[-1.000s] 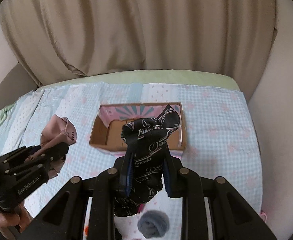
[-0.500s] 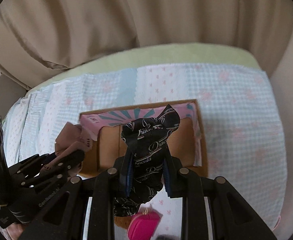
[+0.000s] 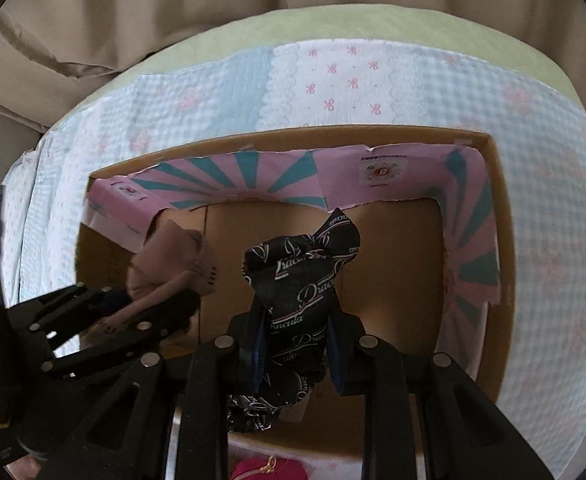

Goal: Organize soft objects
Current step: 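Carry the pink cloth and black sock into the box with both tools, then open both tools to release the items and lift away from the box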

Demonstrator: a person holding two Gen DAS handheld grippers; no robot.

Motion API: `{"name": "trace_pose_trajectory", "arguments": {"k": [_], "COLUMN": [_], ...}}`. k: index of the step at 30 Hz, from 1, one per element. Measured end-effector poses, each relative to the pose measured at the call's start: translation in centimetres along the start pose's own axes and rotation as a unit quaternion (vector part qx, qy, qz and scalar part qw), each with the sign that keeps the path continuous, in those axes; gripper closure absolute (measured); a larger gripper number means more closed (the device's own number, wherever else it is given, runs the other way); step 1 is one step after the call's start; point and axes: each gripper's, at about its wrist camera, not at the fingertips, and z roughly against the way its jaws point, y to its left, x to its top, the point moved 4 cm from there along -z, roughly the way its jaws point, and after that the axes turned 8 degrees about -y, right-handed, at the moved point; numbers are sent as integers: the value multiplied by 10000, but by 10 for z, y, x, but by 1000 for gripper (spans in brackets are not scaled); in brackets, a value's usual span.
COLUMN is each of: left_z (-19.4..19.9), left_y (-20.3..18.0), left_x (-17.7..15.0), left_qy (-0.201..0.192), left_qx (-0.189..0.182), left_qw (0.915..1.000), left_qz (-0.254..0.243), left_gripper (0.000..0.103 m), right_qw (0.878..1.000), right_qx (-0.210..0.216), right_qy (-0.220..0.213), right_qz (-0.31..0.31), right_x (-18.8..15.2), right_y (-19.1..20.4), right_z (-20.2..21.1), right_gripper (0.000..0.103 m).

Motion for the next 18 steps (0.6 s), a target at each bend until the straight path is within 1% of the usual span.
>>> {"name": "trace_pose_trajectory", "arguments": {"k": [1, 2, 3, 4, 5, 9, 16, 18], "left_z": [-1, -1, 2, 3, 3, 6, 22, 30], "left_y": [0, 0, 0, 2, 2, 2, -1, 1], "left_x": [2, 3, 3, 2, 1, -3, -3, -7], "left_qy": [21, 29, -61, -64, -56, -123, -239, -301], "left_qx": [72, 162, 203, 225, 215, 251, 222, 249], "left_qw": [9999, 9996, 9993, 9990, 9989, 9984, 9988, 9987], "left_qz": [-116, -221, -295, -378, -414, -495, -377, -339], "left_gripper": [29, 2, 0, 0, 0, 0, 0, 0], "right_qw": [10000, 9999, 9999, 9998, 9997, 9998, 9999, 9999], "right_qx": [-53, -105, -117, -81, -9, -92, -65, -52], "right_qy": [50, 88, 110, 167, 206, 156, 60, 29], "right_qz": [19, 13, -20, -73, -125, -76, -127, -113], "right_x": [2, 3, 5, 6, 7, 9, 7, 6], "right_y": [-1, -4, -3, -6, -9, -16, -18, -17], "right_z": [-4, -8, -12, -15, -16, -15, 3, 10], "right_gripper": [76, 69, 38, 0, 0, 0, 0, 0]}}
